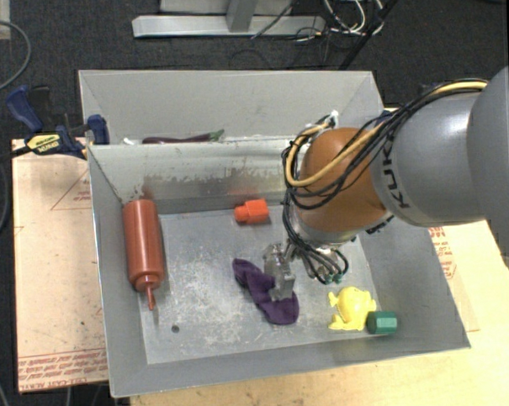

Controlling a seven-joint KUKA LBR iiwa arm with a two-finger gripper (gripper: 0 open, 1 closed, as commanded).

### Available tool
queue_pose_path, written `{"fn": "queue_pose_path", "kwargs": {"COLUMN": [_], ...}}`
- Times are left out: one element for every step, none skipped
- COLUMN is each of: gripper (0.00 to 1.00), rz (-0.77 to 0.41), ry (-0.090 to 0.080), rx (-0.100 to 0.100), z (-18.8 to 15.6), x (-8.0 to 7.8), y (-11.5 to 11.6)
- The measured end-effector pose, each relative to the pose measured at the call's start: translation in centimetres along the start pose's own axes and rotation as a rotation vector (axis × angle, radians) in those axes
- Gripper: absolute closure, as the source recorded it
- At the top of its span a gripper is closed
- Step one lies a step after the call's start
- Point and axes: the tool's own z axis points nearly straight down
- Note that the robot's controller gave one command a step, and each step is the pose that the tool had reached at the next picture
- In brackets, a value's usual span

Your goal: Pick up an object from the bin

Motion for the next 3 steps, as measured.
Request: {"fn": "queue_pose_path", "kwargs": {"gripper": [1.0, 1.0, 1.0], "rz": [0.037, 0.037, 0.044], "ry": [-0.003, -0.003, 0.007], "rx": [-0.001, -0.001, -0.002], "z": [-10.5, -10.5, -13.6], "x": [-1.3, -1.3, -1.0], "y": [-1.7, -1.7, -1.7]}}
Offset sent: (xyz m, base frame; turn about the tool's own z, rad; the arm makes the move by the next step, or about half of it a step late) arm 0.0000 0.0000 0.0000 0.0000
